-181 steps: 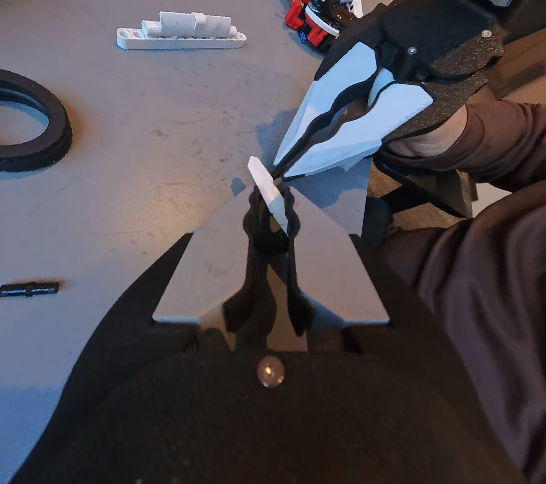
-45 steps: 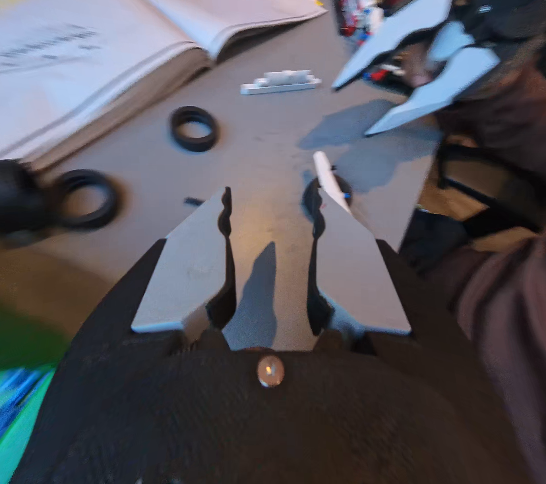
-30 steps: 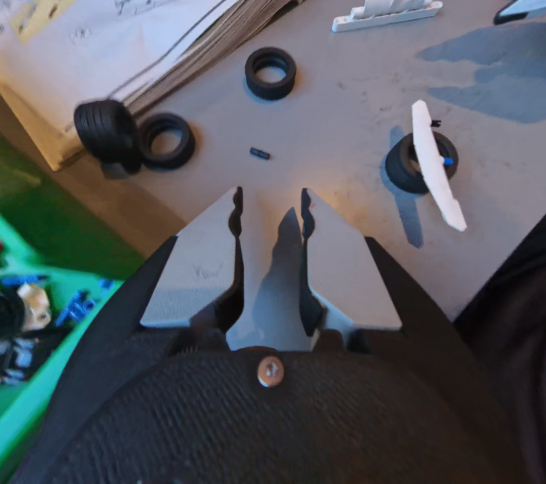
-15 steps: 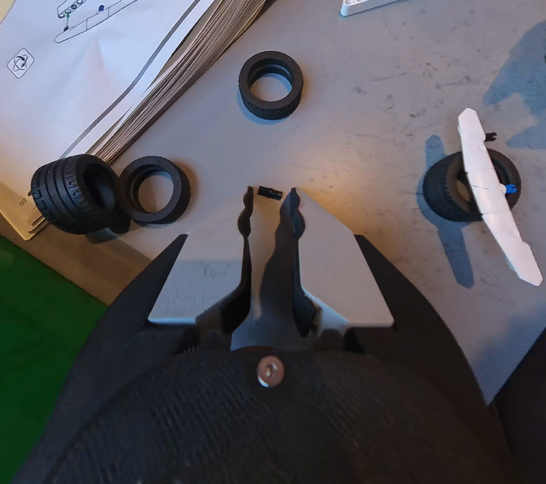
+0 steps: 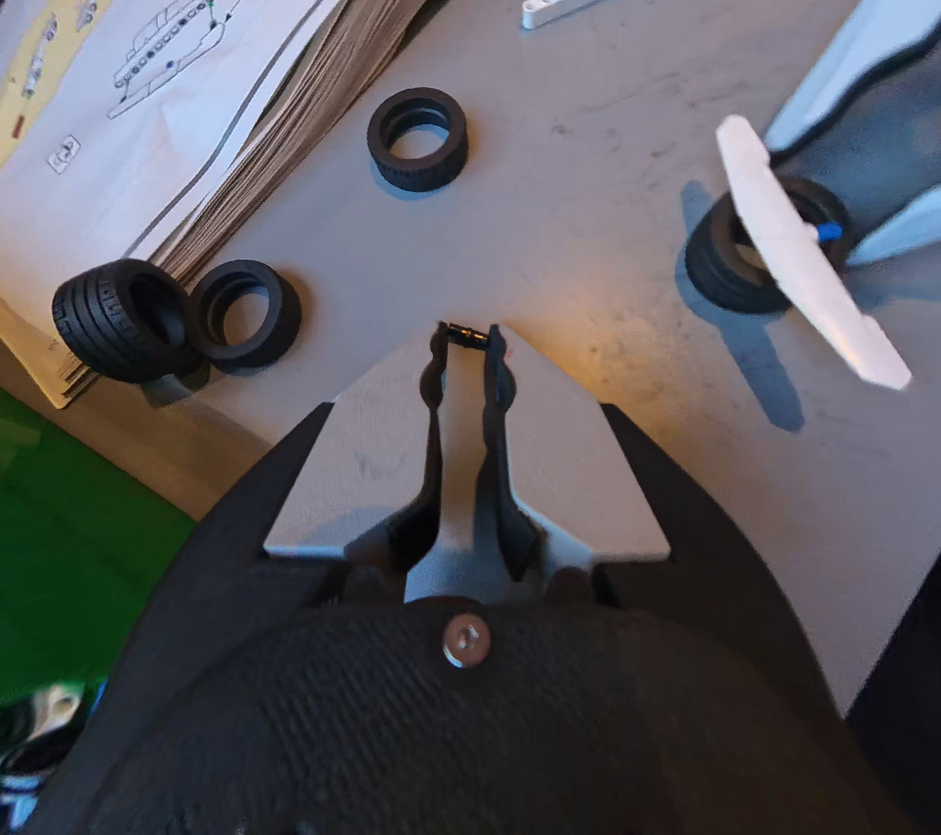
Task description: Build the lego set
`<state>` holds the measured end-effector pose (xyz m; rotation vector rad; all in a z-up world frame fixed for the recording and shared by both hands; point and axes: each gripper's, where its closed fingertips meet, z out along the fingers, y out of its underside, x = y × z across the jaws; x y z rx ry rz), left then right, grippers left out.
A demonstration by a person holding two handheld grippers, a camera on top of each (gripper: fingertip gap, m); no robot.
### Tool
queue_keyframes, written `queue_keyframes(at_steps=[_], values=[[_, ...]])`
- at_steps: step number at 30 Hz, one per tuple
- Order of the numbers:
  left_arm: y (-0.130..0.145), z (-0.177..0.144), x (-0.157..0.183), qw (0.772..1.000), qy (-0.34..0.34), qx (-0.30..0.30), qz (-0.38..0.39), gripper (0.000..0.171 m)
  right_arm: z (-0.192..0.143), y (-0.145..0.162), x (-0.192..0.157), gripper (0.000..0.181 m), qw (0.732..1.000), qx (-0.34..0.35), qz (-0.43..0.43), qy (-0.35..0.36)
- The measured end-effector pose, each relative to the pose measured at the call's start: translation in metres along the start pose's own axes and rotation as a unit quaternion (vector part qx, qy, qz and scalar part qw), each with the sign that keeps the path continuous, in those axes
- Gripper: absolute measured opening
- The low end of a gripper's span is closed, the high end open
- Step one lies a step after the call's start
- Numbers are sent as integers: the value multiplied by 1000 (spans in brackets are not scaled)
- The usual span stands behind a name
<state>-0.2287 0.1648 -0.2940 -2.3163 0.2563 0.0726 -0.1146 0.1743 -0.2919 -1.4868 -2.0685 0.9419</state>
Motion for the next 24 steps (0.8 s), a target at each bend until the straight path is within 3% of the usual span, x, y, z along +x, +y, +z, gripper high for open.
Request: queue_keyframes(at_steps=[5,9,13,18,21,24], values=[[2,-7,11,996,-31,8,80,13,-7,-8,41,36,998,-1,-25,64],[-4,-13,10,985,-82,30,151,13,-12,-8,63,37,998,5,38,58],[-43,-40,20,952,-140,132,237,13,-41,-29,61,32,996,65,56,38],[-89,-66,59,924,-123,248,264,13,-59,-78,8,34,971,156,98,-155],[-103,-72,75,906,-132,273,296,14,-59,-91,-9,32,949,175,117,-235],[-106,-69,80,903,-140,271,303,14,-58,-95,-21,26,937,176,118,-277]])
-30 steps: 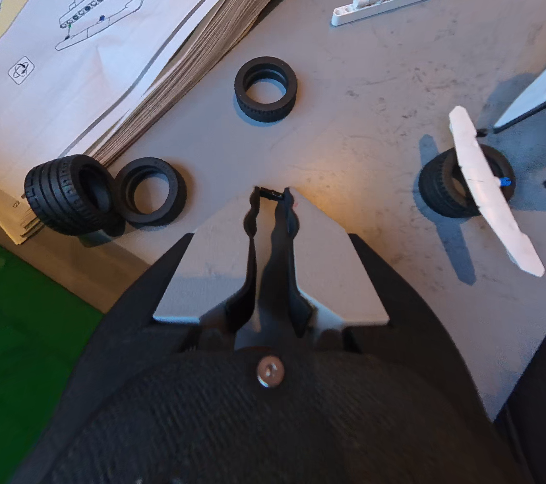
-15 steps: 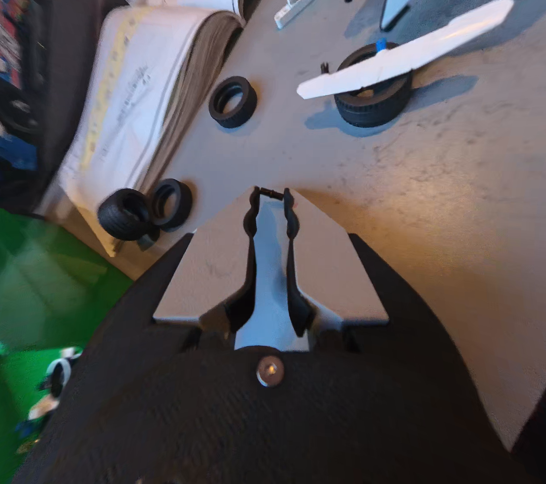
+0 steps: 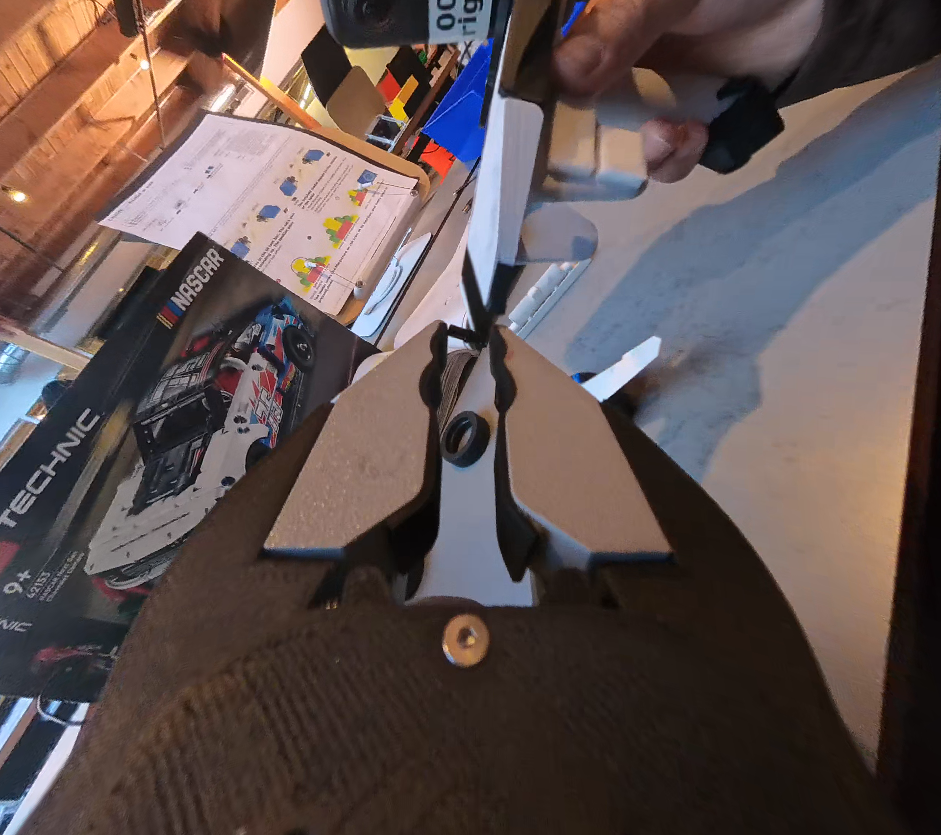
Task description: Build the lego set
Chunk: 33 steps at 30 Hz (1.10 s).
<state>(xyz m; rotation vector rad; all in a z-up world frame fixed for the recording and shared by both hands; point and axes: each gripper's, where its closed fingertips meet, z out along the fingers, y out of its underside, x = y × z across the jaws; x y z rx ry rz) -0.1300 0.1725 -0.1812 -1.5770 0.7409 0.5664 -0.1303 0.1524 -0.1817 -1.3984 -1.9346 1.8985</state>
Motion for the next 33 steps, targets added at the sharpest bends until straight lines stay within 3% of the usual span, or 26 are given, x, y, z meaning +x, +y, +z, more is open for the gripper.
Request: queue_keyframes(at_steps=[11,16,18,20,24,26,33], values=[[-11,-3,0,999,-21,37,-6,13,-1,-3,-1,5,994,37,81,-64],[-3,2,6,999,-2,14,-30,15,-2,3,9,4,999,18,48,-14],[3,3,10,998,24,-3,-60,16,-9,9,26,4,998,-7,25,50],[16,4,16,993,56,-31,-98,20,-25,29,59,4,984,-77,-24,161],[54,9,41,965,139,-118,-189,50,-61,80,102,4,903,-262,-120,319],[58,12,48,951,164,-125,-231,59,-61,91,105,4,882,-298,-151,332],[78,14,54,926,189,-173,-278,56,-56,87,103,14,873,-307,-192,328]])
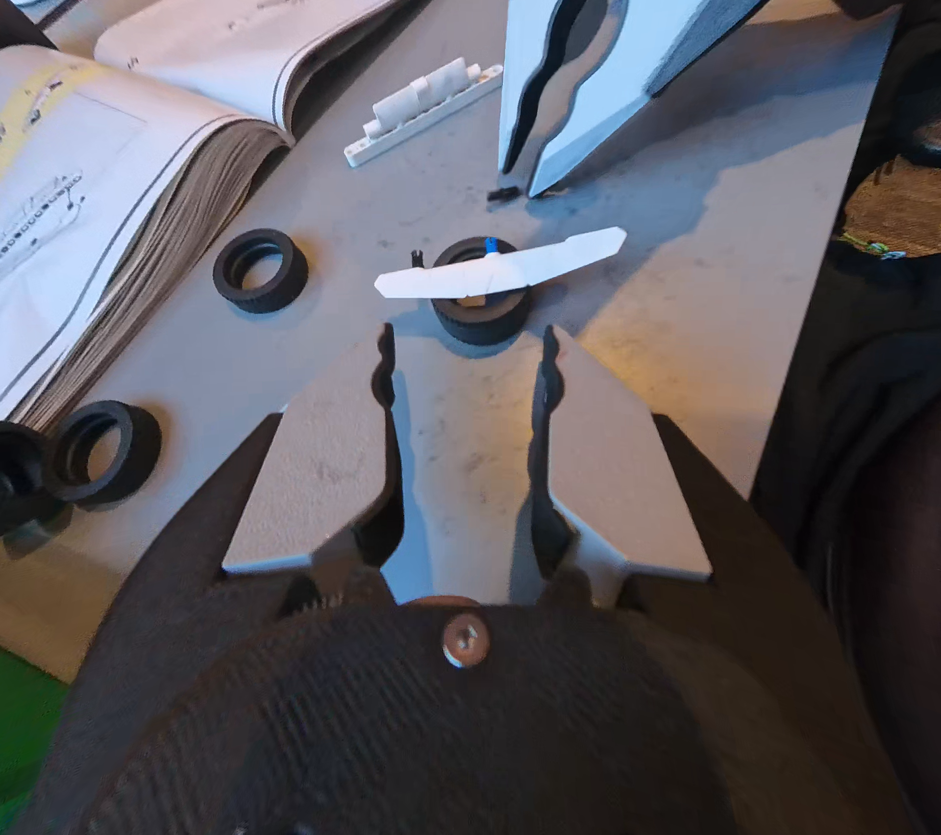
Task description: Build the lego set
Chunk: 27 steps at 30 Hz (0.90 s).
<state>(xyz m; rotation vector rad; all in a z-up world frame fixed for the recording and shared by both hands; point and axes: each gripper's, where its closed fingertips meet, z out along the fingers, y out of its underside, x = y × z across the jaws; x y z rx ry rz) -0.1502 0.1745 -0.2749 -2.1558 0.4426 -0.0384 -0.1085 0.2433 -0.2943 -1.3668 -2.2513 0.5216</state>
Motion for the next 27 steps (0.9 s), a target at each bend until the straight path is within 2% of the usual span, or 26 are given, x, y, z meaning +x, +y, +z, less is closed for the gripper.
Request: queue_keyframes(at_steps=[5,10,14,20,25,27], values=[[10,6,-5,999,-12,-37,18,52,-11,-14,-14,18,998,43,-11,-47],[12,12,-8,998,-12,-51,21,53,9,-20,-23,23,995,36,-43,-79],[13,13,-14,998,-21,-52,23,52,15,-36,-32,26,991,61,-34,-111],[16,10,-27,998,-30,-49,32,56,20,-43,-30,26,994,65,-20,-81],[23,0,-45,997,-59,-48,26,47,25,-50,-31,18,996,74,-7,-52],[23,-4,-50,996,-70,-41,27,46,25,-50,-34,23,995,79,-11,-52]])
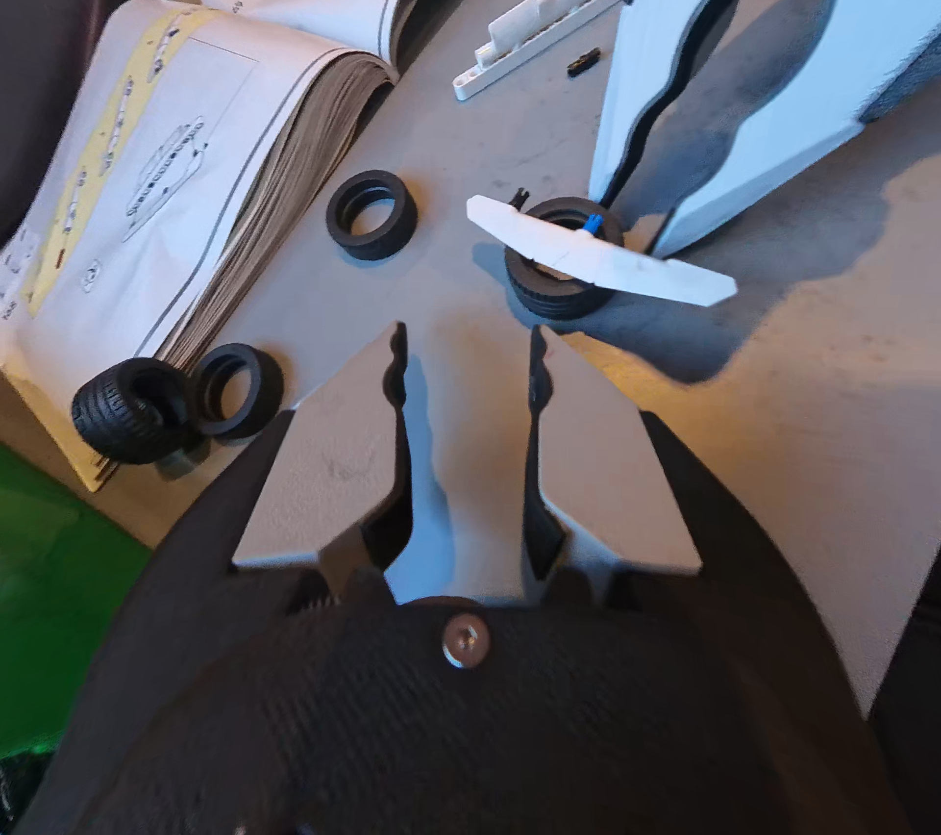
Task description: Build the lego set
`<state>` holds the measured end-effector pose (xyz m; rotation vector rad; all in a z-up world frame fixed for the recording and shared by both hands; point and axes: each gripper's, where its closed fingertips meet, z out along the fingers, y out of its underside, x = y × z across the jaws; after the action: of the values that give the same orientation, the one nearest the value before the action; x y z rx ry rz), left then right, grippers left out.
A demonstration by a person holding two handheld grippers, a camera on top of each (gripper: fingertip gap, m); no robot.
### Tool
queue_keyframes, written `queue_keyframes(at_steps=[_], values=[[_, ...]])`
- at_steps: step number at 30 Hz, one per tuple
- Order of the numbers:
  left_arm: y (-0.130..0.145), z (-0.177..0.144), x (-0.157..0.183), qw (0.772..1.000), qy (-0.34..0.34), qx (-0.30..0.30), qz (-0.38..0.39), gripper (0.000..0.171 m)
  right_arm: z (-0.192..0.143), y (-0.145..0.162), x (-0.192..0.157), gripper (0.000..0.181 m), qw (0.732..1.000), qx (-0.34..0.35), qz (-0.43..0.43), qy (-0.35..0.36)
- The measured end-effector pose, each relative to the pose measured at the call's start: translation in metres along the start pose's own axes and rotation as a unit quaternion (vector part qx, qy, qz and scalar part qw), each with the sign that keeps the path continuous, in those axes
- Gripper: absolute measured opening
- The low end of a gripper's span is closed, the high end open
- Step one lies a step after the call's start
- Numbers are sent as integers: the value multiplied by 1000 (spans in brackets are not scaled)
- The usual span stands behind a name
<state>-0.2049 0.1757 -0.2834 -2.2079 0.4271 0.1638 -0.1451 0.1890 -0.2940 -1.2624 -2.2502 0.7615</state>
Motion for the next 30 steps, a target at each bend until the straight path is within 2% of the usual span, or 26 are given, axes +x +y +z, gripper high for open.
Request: queue_keyframes(at_steps=[4,8,13,16,18,26,29,30], values=[[-8,-12,11,998,46,22,-24,46,-9,6,-5,20,1000,3,12,-14],[-12,-32,35,993,112,1,-44,43,-43,27,22,18,998,-13,27,51],[-24,-41,48,992,72,55,88,53,-65,52,51,18,990,-27,110,83],[-25,-35,59,989,79,62,113,55,-65,67,62,18,986,-55,119,103],[-25,-30,62,987,78,66,123,55,-59,66,63,18,986,-51,127,94],[-27,-12,64,976,42,47,208,36,-40,63,78,18,987,-71,122,80],[-26,-9,65,974,35,45,221,28,-37,61,76,13,987,-65,128,65],[-27,-8,64,972,31,48,226,27,-36,61,75,5,988,-62,132,58]])
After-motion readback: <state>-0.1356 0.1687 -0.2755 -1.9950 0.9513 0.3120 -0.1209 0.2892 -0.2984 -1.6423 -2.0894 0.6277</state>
